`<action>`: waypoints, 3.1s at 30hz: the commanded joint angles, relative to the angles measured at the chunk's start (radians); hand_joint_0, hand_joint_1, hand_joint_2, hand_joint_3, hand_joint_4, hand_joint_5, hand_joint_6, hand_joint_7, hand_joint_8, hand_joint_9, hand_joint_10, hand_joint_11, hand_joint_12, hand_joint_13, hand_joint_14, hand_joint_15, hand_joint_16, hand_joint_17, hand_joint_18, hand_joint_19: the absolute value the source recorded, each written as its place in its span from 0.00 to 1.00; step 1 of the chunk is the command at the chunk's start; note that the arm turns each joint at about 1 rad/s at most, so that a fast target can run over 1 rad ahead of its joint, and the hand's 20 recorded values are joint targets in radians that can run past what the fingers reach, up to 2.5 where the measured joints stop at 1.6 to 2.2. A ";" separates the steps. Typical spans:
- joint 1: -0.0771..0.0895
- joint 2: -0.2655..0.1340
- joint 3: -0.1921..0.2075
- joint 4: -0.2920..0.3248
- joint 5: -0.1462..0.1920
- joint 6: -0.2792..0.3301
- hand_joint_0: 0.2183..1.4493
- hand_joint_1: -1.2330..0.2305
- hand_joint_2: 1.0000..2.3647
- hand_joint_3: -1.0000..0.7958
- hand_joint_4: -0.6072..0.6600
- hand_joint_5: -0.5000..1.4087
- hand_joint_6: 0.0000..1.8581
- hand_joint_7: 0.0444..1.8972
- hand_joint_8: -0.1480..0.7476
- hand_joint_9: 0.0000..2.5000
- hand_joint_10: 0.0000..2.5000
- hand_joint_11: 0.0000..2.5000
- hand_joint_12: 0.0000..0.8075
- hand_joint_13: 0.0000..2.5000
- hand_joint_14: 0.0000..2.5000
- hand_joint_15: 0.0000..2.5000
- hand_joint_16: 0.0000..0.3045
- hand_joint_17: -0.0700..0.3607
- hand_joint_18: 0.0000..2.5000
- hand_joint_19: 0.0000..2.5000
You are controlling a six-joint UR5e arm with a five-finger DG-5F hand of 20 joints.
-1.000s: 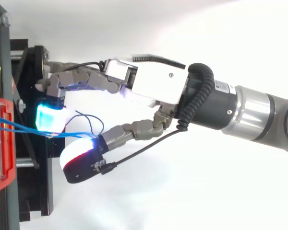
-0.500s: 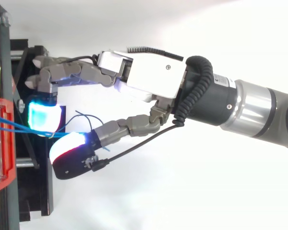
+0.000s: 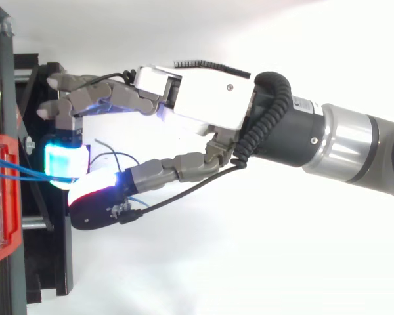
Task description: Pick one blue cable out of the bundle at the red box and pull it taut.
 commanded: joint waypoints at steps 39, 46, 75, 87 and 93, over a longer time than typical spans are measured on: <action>0.005 0.034 0.031 -0.060 -0.001 0.000 0.34 0.24 0.01 0.49 0.52 0.16 0.47 0.53 0.50 0.13 0.00 0.05 0.47 0.05 0.00 0.00 0.19 0.47 0.04 0.00; 0.010 0.040 0.031 -0.134 0.001 0.068 0.35 0.24 0.02 0.51 0.51 0.16 0.48 0.55 0.50 0.13 0.00 0.05 0.47 0.06 0.00 0.00 0.20 0.47 0.05 0.00; 0.012 0.041 0.031 -0.184 -0.001 0.180 0.36 0.14 0.00 0.28 0.61 0.13 0.48 0.53 0.48 0.14 0.00 0.07 0.48 0.09 0.00 0.00 0.19 0.47 0.12 0.00; 0.012 0.041 0.032 -0.184 -0.002 0.180 0.24 0.27 0.00 0.28 0.61 0.16 0.47 0.52 0.53 0.22 0.00 0.10 0.51 0.12 0.00 0.00 0.20 0.48 0.13 0.00; 0.010 0.041 0.031 -0.186 -0.002 0.180 0.29 0.31 0.01 0.34 0.59 0.17 0.45 0.56 0.51 0.23 0.00 0.10 0.49 0.12 0.00 0.00 0.19 0.46 0.11 0.01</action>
